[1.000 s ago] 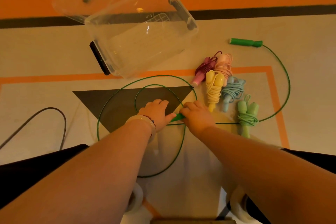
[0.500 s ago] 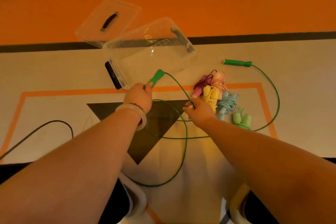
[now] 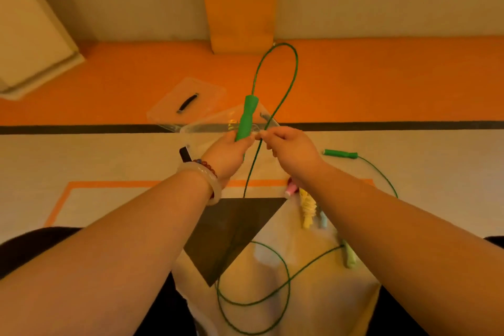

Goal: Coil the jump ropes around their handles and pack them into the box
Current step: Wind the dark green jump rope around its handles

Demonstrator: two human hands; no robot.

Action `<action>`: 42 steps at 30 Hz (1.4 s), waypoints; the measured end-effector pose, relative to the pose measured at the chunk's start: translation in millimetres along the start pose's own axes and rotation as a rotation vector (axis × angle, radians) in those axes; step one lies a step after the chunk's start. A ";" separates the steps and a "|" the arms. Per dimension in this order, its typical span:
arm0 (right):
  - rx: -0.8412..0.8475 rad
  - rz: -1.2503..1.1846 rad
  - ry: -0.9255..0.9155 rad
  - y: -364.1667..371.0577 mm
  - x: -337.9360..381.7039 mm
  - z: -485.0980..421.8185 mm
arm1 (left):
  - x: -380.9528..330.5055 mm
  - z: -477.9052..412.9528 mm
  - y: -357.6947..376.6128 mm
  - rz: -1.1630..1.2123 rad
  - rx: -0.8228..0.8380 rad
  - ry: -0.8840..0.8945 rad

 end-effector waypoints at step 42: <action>-0.100 -0.005 -0.072 -55.0 58.6 7.7 | -30.8 33.0 46.5 0.025 -0.073 0.053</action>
Point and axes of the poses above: each hand's wrist, its own z-axis away from the middle knuckle, its own y-axis out of the palm, x = y × z, the point moved 1 cm from there along -z, towards the middle knuckle, and after that the axes turned 1 degree about -y, right-handed, at the moved point
